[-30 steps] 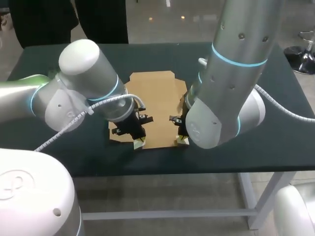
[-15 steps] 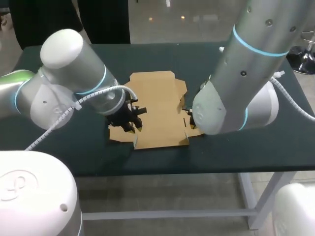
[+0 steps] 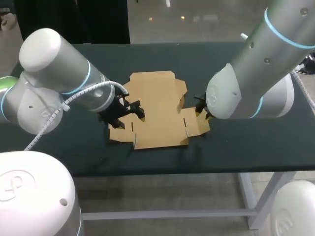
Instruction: Assemble the packaging by folding the flat box into shape, placing the metal phone stand inside, and closing the box properly
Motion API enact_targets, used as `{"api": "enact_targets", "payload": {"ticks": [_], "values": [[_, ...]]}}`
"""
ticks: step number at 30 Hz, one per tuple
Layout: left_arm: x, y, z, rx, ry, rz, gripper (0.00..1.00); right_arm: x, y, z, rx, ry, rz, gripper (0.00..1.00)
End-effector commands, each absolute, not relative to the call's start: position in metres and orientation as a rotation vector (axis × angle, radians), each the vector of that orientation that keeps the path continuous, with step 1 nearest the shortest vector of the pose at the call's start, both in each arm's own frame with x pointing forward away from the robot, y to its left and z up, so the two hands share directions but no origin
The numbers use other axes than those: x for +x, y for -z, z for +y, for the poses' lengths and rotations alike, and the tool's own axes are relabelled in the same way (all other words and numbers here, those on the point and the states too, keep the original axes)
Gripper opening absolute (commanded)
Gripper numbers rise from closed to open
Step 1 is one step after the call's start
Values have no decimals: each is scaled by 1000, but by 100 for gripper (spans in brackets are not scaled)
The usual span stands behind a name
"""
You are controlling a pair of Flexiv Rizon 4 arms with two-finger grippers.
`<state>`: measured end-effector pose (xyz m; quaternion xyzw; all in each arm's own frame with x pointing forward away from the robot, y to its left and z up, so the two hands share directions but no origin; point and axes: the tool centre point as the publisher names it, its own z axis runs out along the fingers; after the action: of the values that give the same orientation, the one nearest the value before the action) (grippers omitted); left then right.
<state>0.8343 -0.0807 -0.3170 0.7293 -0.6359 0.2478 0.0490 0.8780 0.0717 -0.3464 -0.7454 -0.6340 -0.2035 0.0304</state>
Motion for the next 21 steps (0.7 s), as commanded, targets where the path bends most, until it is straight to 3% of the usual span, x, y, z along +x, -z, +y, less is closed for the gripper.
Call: {"api": "enact_targets", "payload": {"ticks": [1, 5, 6, 10, 11, 21], "values": [[832, 312, -71, 2184, -785, -1942, 100, 890, 344, 64, -1990, 712, -1809, 40], [837, 307, -68, 2149, -810, -1946, 100, 900, 342, 59, -1961, 751, -1790, 49], [839, 305, -67, 2150, -816, -1942, 100, 902, 342, 57, -1950, 765, -1788, 63], [847, 301, -65, 2105, -842, -1949, 100, 913, 341, 51, -1893, 814, -1775, 83], [849, 300, -64, 2094, -847, -1949, 100, 916, 341, 50, -1880, 823, -1770, 100], [879, 296, -55, 1981, -871, -1967, 100, 955, 345, 45, -1770, 908, -1729, 100]]}}
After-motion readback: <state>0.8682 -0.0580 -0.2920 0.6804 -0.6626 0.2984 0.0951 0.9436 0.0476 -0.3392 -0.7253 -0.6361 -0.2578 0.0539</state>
